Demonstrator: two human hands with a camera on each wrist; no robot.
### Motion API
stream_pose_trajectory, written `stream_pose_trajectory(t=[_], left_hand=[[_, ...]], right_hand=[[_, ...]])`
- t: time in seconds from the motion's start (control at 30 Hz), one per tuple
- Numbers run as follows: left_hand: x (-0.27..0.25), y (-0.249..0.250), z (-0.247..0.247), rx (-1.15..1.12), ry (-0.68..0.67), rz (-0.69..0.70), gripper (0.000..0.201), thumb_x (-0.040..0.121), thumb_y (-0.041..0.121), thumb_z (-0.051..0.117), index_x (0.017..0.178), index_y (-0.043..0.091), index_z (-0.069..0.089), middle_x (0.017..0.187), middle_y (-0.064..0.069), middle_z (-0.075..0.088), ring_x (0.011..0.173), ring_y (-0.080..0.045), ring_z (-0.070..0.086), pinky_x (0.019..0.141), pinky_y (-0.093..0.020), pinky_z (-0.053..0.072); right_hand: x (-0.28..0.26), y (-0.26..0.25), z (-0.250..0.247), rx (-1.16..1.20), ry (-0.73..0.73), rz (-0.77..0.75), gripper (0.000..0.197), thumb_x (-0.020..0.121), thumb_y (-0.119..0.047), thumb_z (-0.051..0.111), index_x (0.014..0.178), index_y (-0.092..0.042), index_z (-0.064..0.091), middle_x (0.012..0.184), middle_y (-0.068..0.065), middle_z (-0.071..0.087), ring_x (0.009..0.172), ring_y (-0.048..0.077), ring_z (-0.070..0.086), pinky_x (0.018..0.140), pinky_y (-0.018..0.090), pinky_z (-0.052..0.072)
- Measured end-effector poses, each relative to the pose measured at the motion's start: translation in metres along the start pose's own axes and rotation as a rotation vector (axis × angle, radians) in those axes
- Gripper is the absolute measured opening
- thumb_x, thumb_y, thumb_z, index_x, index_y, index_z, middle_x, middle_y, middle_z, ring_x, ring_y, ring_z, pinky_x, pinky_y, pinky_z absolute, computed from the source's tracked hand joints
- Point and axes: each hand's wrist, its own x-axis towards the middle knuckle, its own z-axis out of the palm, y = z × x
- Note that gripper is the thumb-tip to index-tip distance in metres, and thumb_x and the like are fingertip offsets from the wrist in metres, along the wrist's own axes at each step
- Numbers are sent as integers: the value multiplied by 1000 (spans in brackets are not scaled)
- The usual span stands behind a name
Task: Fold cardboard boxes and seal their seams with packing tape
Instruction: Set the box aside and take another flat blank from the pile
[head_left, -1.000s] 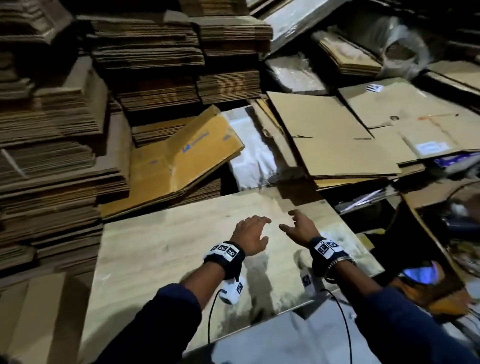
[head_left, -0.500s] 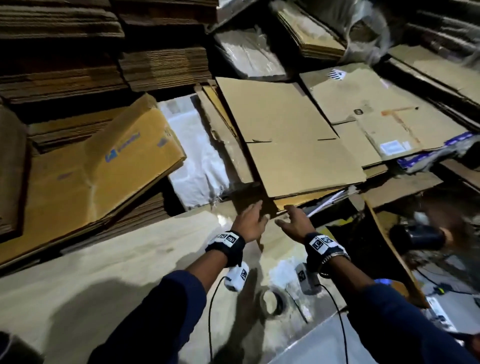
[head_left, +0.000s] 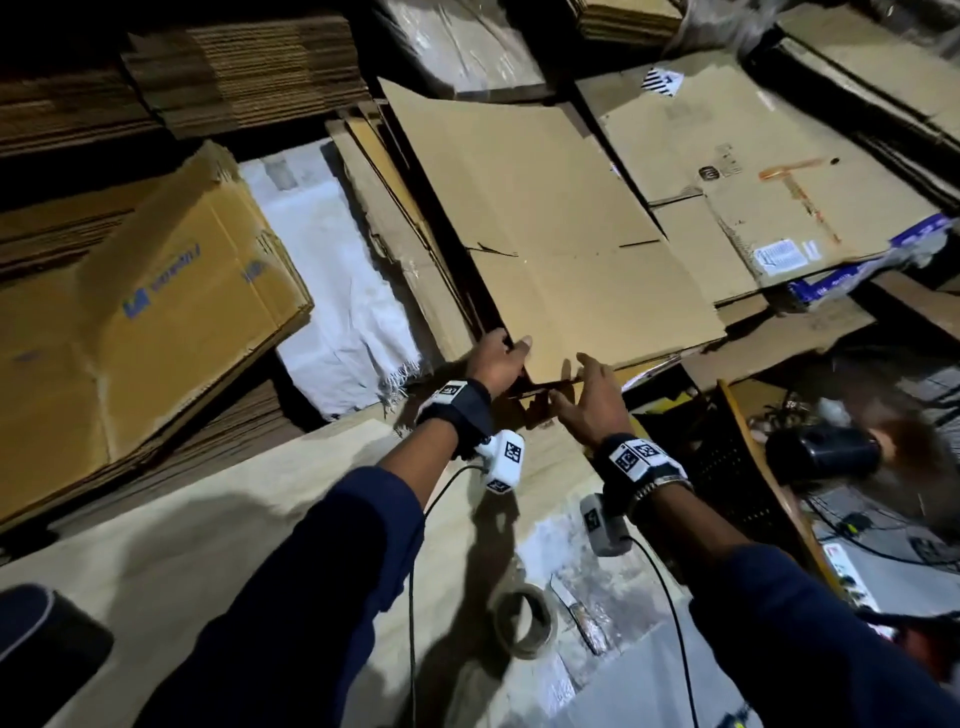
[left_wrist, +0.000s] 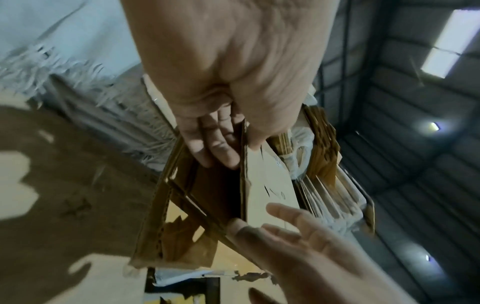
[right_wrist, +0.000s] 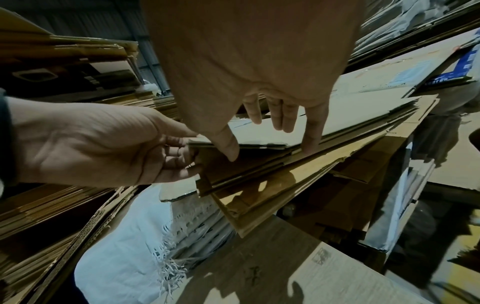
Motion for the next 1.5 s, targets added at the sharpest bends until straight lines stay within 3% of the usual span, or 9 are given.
stream_pose_trajectory(t=[0.27,0.37,0.47,0.63,0.77,0.97,1.2,1.37,1.5], left_hand=[[-71,-2,-54,21,189,122,18,105,24,47,94,10,46,83,-9,50,77,-27,49,65,-38,30],[-117,-3,-102,-38,293,136,21,103,23,47,84,15,42,78,-8,49,73,-27,45,67,-40,34],[-175,4,-147,-52,363,176,17,102,23,52,87,15,48,93,-18,60,87,-33,53,80,-45,41],[-279,24,-197,-55,519,262,28,97,27,59,115,7,65,97,-1,66,90,-23,59,74,-31,43],[-375,23,-225,39,610,308,24,85,35,56,86,11,61,83,-6,69,81,-25,61,74,-39,46],[-475,-1,-248,218,637,235,31,79,51,58,82,20,60,72,4,72,69,-19,67,68,-37,55],[-513,-55,-251,-166,347,-25,61,78,57,70,126,21,60,119,2,66,118,-25,62,110,-48,45],[-517,-69,-256,-279,481,-49,59,101,33,62,153,12,42,150,-10,53,133,-27,50,105,-35,37],[-520,-83,-280,-242,551,-53,72,99,24,61,162,18,28,157,-8,46,137,-28,48,111,-38,35]], right_hand=[[-18,-19,-3,-283,22,-157,92,82,-54,73,156,-21,30,149,11,46,136,36,44,102,55,48],[-43,-45,1,-358,12,-258,97,80,-39,79,157,-23,23,143,13,48,126,39,52,88,52,55],[-88,-88,14,-394,-22,-332,106,84,-32,80,162,-19,8,145,18,44,121,43,57,82,51,55],[-174,-152,25,-242,-44,-451,109,87,-42,74,164,-15,2,146,19,43,110,44,63,83,51,56],[-253,-187,35,-156,-78,-603,113,83,-39,73,164,-12,-1,148,18,45,105,44,65,81,48,56],[-370,-210,68,11,-264,-672,106,87,-18,68,165,-9,-4,165,15,31,120,45,58,90,44,50],[-436,-190,107,121,-482,-723,105,87,-13,65,165,-12,-6,171,14,15,146,37,38,114,41,38],[-462,-174,134,263,-624,-776,118,80,-63,64,165,-19,-5,173,0,3,158,19,15,125,30,14],[-462,-178,150,213,-720,-805,117,85,-46,74,165,-25,-9,173,-2,5,158,17,13,128,37,17]])
